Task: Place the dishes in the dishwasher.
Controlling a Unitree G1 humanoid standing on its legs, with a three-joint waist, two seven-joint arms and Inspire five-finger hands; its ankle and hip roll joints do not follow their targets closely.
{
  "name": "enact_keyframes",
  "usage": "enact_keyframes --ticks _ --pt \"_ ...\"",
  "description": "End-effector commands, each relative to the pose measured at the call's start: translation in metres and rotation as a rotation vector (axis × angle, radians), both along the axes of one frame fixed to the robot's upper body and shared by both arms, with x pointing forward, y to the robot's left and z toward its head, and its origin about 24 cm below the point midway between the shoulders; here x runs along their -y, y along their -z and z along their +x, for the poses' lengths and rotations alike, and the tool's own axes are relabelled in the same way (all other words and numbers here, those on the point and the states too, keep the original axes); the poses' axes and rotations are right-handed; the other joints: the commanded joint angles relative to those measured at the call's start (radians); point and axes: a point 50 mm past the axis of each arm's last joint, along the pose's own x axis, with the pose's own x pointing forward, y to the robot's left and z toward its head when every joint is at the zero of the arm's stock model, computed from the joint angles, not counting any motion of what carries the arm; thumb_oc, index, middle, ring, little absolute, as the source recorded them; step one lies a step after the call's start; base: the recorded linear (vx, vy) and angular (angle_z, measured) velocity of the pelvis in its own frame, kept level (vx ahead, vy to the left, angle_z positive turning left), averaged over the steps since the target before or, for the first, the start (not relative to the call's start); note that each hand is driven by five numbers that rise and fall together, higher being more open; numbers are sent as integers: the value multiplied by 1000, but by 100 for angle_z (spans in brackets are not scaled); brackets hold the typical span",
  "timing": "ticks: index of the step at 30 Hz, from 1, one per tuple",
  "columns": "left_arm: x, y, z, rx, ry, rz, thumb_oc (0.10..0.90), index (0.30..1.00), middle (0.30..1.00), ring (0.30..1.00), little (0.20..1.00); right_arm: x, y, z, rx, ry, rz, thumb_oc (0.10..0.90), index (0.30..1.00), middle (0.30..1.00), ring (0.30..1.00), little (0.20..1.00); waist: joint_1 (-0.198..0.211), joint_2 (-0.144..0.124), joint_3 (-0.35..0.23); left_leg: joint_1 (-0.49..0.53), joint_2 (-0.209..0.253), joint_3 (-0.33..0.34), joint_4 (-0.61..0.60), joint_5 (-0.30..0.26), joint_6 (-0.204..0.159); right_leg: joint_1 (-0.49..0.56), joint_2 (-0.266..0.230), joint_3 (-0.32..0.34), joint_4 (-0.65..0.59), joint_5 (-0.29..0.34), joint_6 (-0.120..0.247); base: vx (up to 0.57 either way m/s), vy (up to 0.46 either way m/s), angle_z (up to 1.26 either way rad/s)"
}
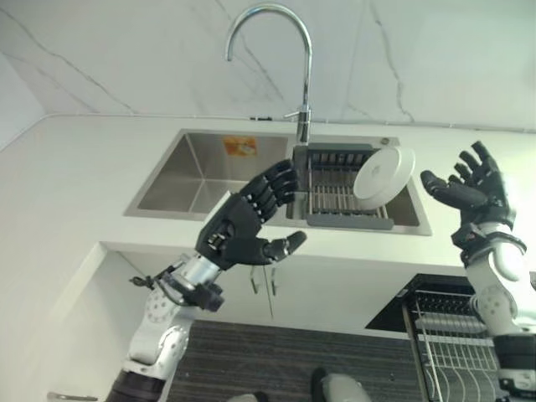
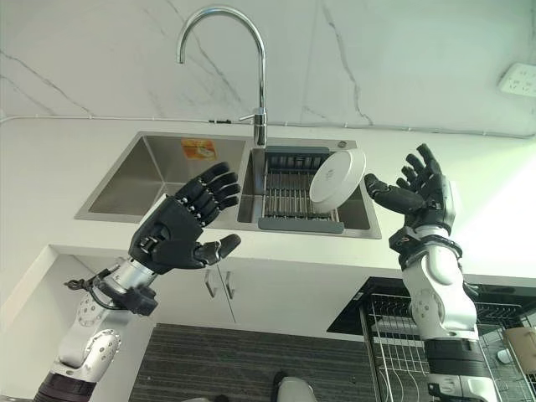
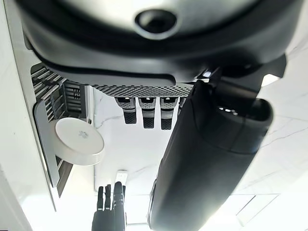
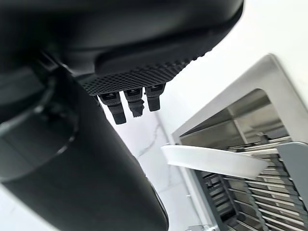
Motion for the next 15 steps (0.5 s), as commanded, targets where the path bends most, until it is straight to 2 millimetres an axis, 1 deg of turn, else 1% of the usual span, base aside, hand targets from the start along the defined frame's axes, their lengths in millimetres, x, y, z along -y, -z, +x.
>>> enact_keyframes --ticks 1,7,11,15 --pt "6 -40 1 199 71 -71 800 900 900 900 900 6 -59 14 219 -12 -23 800 900 900 900 900 11 -24 -63 40 60 21 73 -204 -22 41 -30 -14 -58 -57 101 0 0 0" --pt "7 -38 1 187 85 -72 800 900 900 900 900 13 -49 23 186 -47 114 800 900 900 900 900 17 -25 -56 49 69 31 73 -204 -23 43 -34 -23 -58 -52 101 12 -9 8" --pt "9 -36 2 164 104 -79 800 900 900 900 900 22 -48 28 155 -22 113 800 900 900 900 900 25 -22 -58 56 70 33 73 -203 -24 53 -37 -28 -58 -54 101 7 0 1" --pt "9 -34 2 151 100 -89 800 900 900 900 900 24 -47 30 144 -21 120 800 900 900 900 900 27 -19 -58 58 69 33 73 -203 -24 58 -39 -29 -58 -57 100 2 12 1"
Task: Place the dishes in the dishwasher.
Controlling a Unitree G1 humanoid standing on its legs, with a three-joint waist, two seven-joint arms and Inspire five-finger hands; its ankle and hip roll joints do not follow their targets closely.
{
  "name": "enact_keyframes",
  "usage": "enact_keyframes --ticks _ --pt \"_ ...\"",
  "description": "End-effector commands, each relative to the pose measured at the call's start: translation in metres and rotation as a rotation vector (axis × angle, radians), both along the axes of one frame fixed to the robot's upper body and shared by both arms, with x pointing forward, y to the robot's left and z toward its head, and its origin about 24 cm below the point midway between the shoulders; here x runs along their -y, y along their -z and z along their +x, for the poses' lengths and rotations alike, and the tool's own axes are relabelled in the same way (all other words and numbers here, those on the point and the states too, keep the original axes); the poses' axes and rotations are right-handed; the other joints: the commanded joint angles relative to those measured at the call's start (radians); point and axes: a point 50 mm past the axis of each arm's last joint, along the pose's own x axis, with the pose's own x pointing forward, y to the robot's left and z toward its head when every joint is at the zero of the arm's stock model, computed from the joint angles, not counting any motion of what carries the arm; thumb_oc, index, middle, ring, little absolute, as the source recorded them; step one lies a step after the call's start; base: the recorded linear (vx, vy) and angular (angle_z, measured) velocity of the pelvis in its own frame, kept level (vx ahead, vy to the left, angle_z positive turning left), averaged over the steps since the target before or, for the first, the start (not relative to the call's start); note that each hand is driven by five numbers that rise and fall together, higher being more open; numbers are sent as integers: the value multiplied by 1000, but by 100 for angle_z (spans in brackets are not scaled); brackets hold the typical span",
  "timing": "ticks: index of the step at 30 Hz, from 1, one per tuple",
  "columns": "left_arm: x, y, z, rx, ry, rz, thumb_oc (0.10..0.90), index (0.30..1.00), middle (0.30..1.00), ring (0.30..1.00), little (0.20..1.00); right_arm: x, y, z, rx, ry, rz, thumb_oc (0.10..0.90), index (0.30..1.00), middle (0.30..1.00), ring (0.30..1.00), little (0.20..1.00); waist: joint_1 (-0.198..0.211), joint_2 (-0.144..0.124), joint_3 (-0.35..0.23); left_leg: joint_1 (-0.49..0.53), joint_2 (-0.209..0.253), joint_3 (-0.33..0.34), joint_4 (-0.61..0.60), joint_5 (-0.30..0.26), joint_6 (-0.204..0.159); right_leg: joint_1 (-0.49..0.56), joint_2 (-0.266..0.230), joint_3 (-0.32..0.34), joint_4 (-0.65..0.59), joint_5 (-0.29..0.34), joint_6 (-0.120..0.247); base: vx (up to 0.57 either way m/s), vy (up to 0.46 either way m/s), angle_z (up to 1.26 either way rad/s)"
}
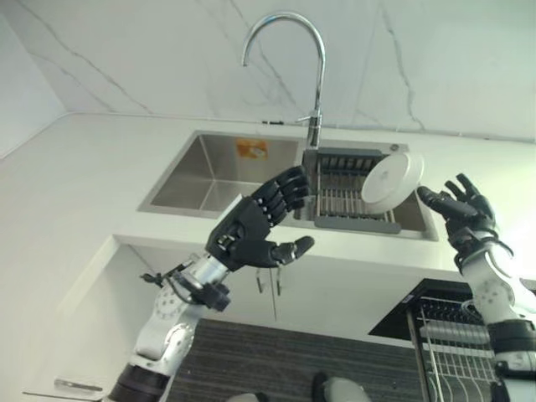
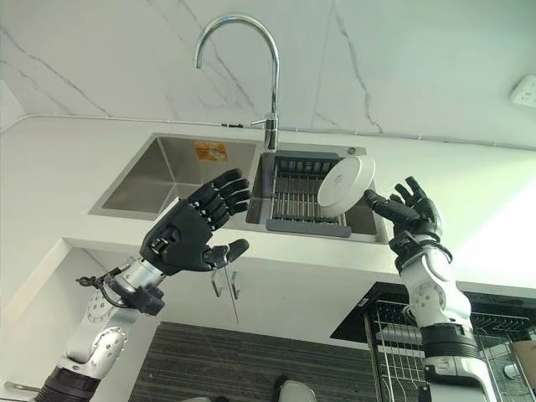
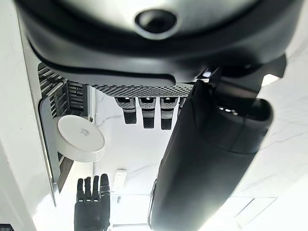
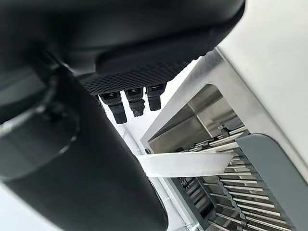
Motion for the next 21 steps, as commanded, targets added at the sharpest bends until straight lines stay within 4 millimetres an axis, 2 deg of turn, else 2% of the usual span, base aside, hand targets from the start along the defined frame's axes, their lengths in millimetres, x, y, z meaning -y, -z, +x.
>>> enact_keyframes --ticks 1,21 --pt "6 -36 -3 178 67 -87 800 900 900 900 900 8 -76 19 252 -20 -84 800 900 900 900 900 9 -15 -53 68 67 48 54 -201 -30 49 -33 -9 -45 -65 107 -1 30 0" --pt "3 -29 -2 142 45 -89 800 900 900 900 900 21 -87 31 216 -27 -111 800 900 900 900 900 37 -9 -46 64 64 53 54 -192 -31 71 -49 -34 -45 -74 106 -5 8 2"
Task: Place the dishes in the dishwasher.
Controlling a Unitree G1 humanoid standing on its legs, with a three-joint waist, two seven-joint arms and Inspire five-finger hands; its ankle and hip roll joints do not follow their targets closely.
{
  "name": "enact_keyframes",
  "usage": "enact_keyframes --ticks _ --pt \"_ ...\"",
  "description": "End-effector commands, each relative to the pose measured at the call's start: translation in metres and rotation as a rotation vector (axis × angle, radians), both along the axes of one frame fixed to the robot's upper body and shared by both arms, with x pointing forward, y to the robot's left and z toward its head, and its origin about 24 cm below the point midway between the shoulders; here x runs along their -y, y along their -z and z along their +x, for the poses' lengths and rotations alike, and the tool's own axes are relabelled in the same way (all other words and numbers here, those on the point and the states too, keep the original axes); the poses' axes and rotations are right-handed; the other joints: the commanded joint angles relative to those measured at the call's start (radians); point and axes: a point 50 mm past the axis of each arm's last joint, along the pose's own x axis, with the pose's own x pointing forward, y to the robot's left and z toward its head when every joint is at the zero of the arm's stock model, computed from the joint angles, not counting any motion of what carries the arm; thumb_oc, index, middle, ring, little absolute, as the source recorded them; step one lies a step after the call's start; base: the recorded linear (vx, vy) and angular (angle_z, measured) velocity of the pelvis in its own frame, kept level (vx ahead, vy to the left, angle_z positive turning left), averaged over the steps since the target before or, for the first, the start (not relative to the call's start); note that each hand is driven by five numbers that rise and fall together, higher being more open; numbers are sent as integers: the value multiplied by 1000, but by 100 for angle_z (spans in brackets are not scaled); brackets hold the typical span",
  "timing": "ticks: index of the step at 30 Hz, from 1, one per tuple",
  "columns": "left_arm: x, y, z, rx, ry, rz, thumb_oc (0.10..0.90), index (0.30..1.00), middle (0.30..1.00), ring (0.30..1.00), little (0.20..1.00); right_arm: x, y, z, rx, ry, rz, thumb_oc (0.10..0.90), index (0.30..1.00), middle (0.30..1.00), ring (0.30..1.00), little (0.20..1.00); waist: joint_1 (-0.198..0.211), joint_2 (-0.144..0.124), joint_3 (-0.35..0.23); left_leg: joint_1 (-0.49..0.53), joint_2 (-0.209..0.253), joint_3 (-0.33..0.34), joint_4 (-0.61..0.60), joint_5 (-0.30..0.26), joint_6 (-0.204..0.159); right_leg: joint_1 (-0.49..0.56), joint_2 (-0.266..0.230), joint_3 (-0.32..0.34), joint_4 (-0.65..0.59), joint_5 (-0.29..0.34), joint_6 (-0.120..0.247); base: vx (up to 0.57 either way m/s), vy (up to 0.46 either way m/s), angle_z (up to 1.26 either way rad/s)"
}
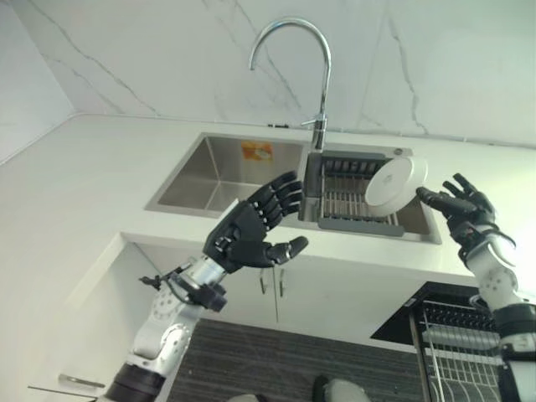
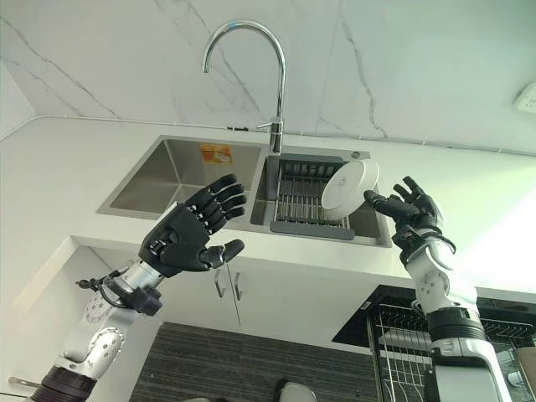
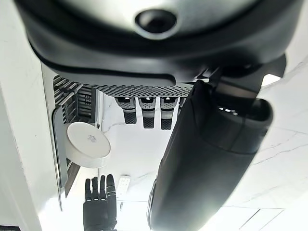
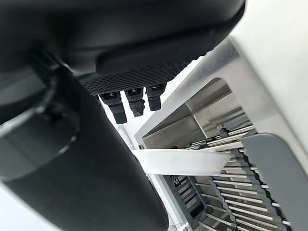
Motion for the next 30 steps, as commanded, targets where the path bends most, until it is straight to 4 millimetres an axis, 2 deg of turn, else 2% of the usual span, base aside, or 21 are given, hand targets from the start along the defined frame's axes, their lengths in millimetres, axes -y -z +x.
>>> enact_keyframes --ticks 1,20,30 --pt "8 -38 -4 197 51 -83 800 900 900 900 900 12 -80 16 266 7 -61 800 900 900 900 900 35 -8 -46 50 63 53 64 -196 -32 50 -42 -17 -36 -74 106 0 0 0" --pt "4 -39 -3 191 29 -66 800 900 900 900 900 20 -72 22 217 41 -21 800 900 900 900 900 59 12 -40 36 63 44 64 -179 -37 74 -49 -38 -36 -93 97 9 -8 4" --pt "3 -40 -2 192 21 -60 800 900 900 900 900 20 -74 24 225 41 -3 800 900 900 900 900 63 22 -38 34 71 42 64 -168 -45 88 -45 -44 -36 -105 88 17 -24 5"
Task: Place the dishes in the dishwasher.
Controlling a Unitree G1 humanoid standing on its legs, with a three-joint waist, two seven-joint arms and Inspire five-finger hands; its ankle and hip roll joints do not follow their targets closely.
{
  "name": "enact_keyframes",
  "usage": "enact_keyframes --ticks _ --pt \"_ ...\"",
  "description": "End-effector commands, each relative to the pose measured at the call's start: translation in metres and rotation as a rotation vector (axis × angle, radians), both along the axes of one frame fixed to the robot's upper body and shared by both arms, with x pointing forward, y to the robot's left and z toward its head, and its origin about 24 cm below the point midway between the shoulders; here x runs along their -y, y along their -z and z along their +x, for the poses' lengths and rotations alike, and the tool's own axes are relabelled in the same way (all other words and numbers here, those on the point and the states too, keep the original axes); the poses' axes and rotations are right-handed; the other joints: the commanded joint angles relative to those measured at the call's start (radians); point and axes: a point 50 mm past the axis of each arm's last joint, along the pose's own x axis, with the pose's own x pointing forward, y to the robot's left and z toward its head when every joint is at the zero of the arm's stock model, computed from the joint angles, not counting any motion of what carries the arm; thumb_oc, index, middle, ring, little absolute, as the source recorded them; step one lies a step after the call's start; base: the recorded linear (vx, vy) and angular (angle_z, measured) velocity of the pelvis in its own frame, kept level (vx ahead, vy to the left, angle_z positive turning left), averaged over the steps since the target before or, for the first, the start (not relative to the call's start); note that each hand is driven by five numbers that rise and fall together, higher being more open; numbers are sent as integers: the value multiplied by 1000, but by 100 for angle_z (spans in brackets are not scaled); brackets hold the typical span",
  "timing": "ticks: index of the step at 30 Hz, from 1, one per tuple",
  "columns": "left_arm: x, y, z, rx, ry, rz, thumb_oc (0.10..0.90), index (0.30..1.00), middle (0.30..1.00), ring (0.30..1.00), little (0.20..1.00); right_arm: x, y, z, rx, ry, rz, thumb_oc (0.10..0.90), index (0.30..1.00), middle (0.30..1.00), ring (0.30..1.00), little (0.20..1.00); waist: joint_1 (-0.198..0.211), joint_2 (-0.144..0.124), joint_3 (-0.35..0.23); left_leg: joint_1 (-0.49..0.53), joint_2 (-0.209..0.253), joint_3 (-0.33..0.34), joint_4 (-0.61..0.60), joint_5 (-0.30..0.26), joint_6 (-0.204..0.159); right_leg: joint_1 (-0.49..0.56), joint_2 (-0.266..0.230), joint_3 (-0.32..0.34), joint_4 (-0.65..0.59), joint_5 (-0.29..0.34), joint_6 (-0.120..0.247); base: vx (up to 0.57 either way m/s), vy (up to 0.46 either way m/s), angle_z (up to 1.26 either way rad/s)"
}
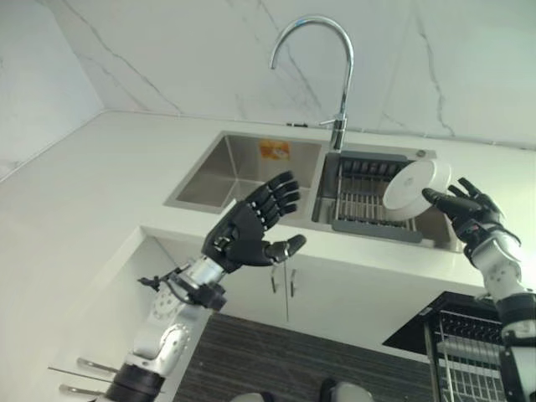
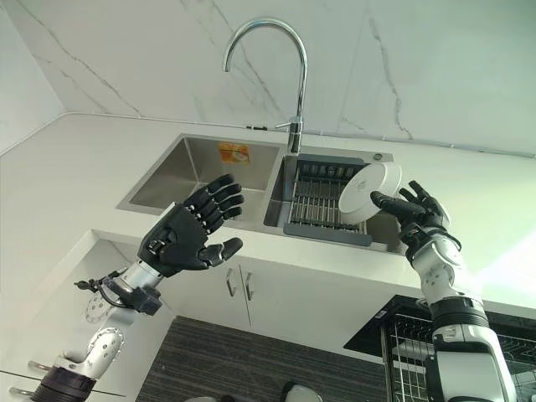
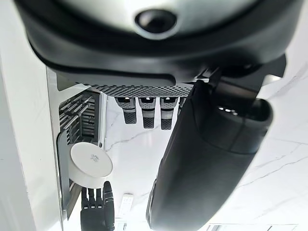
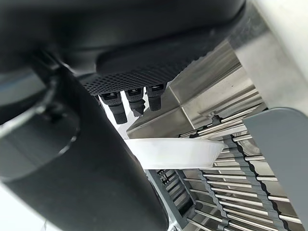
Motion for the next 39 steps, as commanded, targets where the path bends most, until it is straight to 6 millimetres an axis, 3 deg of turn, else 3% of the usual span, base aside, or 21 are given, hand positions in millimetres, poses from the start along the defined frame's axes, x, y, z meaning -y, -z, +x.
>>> enact_keyframes --ticks 1,38,39 --pt "5 -41 -3 204 46 -64 800 900 900 900 900 6 -82 20 286 3 -43 800 900 900 900 900 32 -11 -36 31 74 68 97 -194 -36 76 -32 0 -35 -104 94 22 -34 5" --pt "1 -35 -5 179 15 -67 800 900 900 900 900 13 -94 26 245 6 -43 800 900 900 900 900 66 -5 -32 12 108 34 97 -117 -91 104 -10 -30 -35 -145 32 19 -34 4" --pt "0 -35 -5 179 13 -68 800 900 900 900 900 14 -94 26 246 8 -43 759 839 839 839 839 66 -4 -32 11 109 34 97 -115 -92 104 -11 -31 -35 -145 32 0 0 0"
